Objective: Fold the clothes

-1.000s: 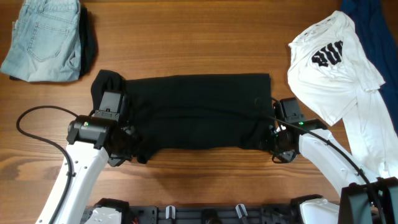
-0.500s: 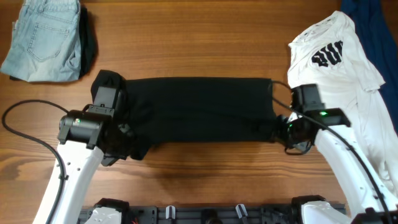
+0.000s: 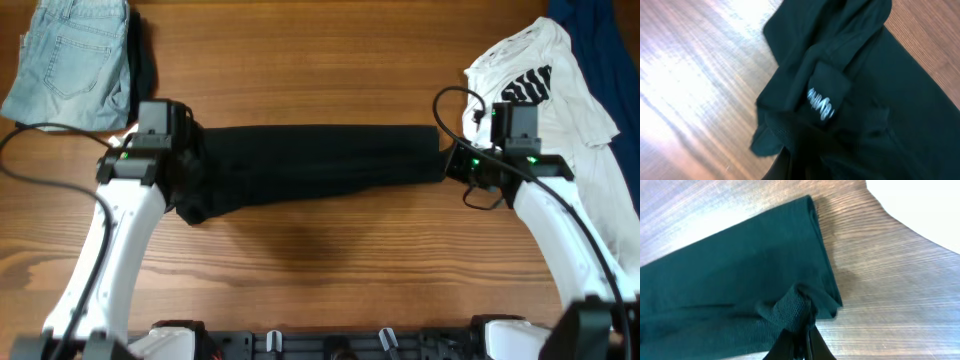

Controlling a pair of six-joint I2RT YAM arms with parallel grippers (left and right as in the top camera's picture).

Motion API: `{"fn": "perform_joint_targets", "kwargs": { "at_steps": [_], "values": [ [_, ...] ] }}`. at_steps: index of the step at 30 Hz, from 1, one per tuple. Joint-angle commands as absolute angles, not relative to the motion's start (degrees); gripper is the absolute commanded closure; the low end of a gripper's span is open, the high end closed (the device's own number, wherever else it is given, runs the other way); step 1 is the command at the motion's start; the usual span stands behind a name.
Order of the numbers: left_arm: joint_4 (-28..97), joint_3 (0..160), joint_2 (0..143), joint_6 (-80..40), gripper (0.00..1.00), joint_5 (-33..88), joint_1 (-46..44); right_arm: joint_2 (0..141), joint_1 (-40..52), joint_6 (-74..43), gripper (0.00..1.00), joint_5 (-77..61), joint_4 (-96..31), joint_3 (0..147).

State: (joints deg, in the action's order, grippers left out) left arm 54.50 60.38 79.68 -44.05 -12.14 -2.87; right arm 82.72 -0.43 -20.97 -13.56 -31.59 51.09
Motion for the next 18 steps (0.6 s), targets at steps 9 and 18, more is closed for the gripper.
{"fn": "perform_joint_targets", "kwargs": {
  "at_steps": [9, 18],
  "values": [
    [29.95, 61.30, 94.89, -39.40, 0.00, -14.63, -2.04, 95.88, 0.60, -15.64, 0.05, -16.60, -18.02, 52.36],
    [50.30, 76.88, 94.76, -27.49, 0.00, 0.84, 7.57, 99.20, -0.03, -7.40, 0.26, -16.84, -19.55, 52.38]
  ]
}}
